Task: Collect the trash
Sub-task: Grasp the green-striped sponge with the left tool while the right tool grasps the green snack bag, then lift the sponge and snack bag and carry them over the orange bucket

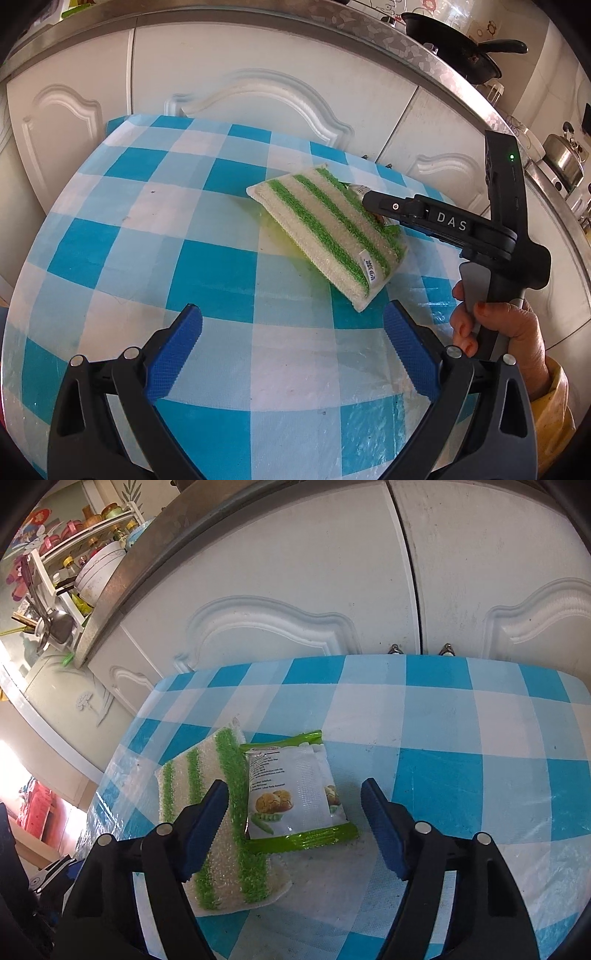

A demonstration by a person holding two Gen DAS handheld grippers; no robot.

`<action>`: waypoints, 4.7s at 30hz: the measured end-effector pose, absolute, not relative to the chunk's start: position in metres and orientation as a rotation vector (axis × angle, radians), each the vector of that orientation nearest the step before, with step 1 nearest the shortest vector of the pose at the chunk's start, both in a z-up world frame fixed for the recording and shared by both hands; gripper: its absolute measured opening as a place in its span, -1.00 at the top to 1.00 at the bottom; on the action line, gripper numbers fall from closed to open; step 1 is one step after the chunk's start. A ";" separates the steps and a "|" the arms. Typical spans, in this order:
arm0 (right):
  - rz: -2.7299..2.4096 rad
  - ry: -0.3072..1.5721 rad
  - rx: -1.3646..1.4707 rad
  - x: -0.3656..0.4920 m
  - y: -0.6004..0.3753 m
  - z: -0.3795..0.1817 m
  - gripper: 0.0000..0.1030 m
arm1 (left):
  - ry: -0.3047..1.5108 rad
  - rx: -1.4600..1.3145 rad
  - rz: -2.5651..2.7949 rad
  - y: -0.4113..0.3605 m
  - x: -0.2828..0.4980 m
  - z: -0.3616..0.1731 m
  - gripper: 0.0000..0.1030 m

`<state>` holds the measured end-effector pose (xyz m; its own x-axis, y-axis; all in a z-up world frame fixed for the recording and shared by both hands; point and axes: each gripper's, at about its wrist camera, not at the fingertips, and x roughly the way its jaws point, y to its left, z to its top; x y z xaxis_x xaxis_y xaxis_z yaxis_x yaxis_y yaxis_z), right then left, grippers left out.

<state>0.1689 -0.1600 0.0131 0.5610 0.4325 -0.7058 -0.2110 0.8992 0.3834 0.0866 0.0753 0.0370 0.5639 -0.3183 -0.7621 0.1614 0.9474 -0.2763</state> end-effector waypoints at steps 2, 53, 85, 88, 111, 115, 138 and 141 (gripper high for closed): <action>0.384 0.900 0.260 0.169 -0.159 0.013 -0.44 | 0.933 -0.184 -0.281 0.074 0.089 0.036 -0.92; 0.229 0.823 0.431 0.116 -0.230 0.005 -0.25 | 0.932 0.012 -0.026 -0.017 0.173 0.013 -0.71; 0.088 0.879 0.063 0.119 -0.183 0.012 0.26 | 0.935 0.022 -0.038 0.075 0.069 0.019 -0.57; 0.101 0.878 0.085 0.114 -0.186 0.012 0.27 | 0.933 0.040 -0.038 0.084 0.057 0.019 -0.57; 0.094 0.824 0.217 -0.005 -0.181 0.037 0.28 | 0.893 0.069 -0.050 0.124 -0.006 0.026 -0.57; 0.099 0.820 0.229 -0.029 -0.173 0.038 0.28 | 0.879 0.074 -0.039 0.136 -0.018 0.029 -0.57; 0.176 0.825 0.154 -0.104 -0.106 0.056 0.27 | 0.842 0.056 0.056 0.224 -0.088 0.034 -0.57; 0.190 0.825 0.133 -0.110 -0.096 0.059 0.27 | 0.840 0.054 0.083 0.238 -0.098 0.034 -0.57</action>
<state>-0.1100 -0.0956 0.0589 0.6632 0.2191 -0.7156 -0.1159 0.9747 0.1911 -0.0977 0.2377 0.0336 0.6642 0.0944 -0.7415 -0.0517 0.9954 0.0804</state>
